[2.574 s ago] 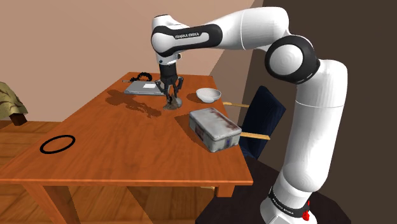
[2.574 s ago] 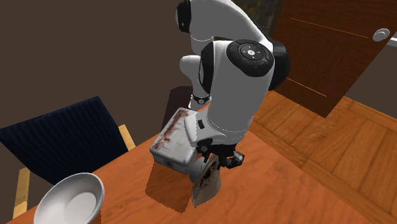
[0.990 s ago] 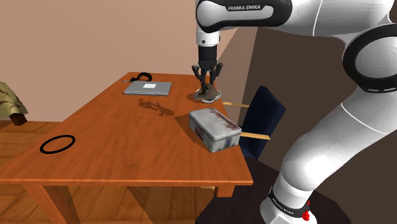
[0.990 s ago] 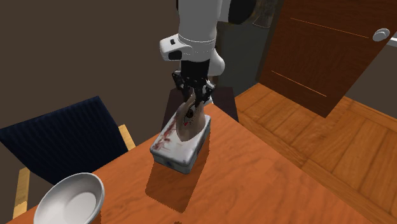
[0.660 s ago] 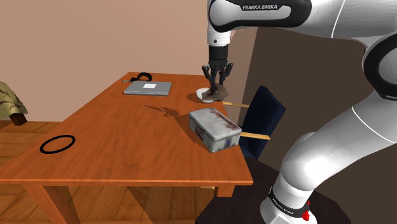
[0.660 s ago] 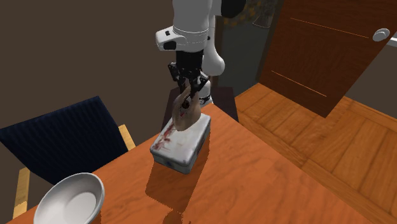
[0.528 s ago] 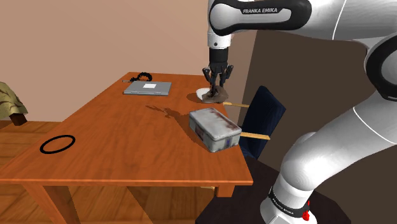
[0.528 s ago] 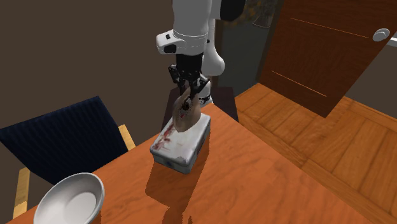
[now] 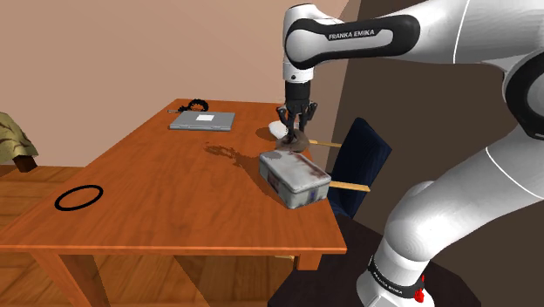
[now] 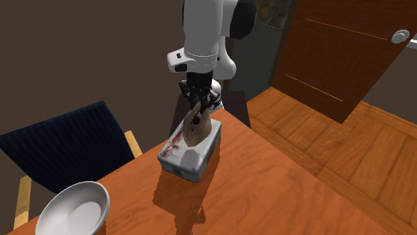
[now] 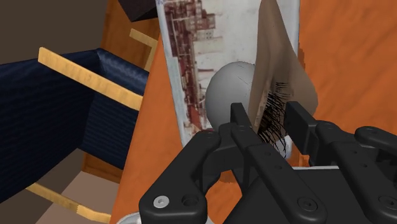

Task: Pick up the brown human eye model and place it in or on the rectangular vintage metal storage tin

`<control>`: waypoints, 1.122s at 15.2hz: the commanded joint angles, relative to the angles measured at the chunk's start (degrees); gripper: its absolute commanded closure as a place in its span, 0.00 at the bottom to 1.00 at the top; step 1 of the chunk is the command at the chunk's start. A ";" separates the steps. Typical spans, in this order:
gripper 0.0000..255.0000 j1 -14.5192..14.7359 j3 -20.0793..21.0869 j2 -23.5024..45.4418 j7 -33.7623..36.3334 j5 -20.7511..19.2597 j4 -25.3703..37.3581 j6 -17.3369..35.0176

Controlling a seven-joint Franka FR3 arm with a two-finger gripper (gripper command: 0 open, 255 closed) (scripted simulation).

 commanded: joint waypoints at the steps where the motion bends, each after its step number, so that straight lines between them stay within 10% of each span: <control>1: 1.00 -0.01 -0.06 -0.32 0.05 -0.03 -1.84 1.58; 17: 1.00 -0.01 -0.04 -0.13 0.66 -0.15 -9.46 9.37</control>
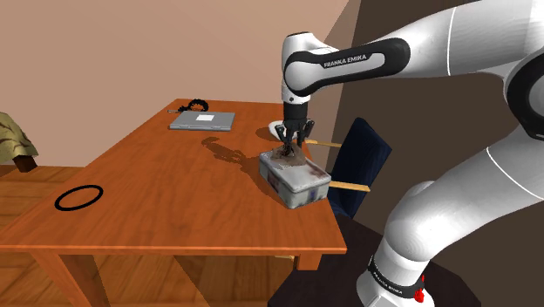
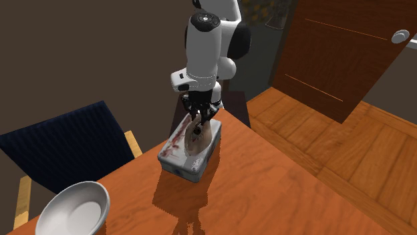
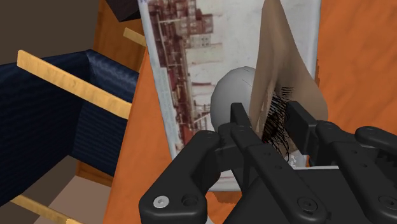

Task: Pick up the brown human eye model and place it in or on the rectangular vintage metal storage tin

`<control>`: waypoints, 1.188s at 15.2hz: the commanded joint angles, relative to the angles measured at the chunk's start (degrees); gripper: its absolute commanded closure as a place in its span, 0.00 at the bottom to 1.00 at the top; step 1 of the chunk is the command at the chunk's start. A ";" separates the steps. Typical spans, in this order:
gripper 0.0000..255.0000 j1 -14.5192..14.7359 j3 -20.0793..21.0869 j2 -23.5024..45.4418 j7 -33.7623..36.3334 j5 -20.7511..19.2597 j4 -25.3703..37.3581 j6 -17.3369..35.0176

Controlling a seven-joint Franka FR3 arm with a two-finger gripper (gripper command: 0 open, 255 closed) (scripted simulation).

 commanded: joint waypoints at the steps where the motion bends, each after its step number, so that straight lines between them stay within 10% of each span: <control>1: 1.00 -0.04 -0.03 0.16 0.00 -0.02 -0.34 0.05; 2: 0.00 -0.04 -0.03 0.20 0.01 -0.02 -0.31 0.06; 18: 0.00 0.13 0.33 0.26 -0.08 0.27 7.02 -7.22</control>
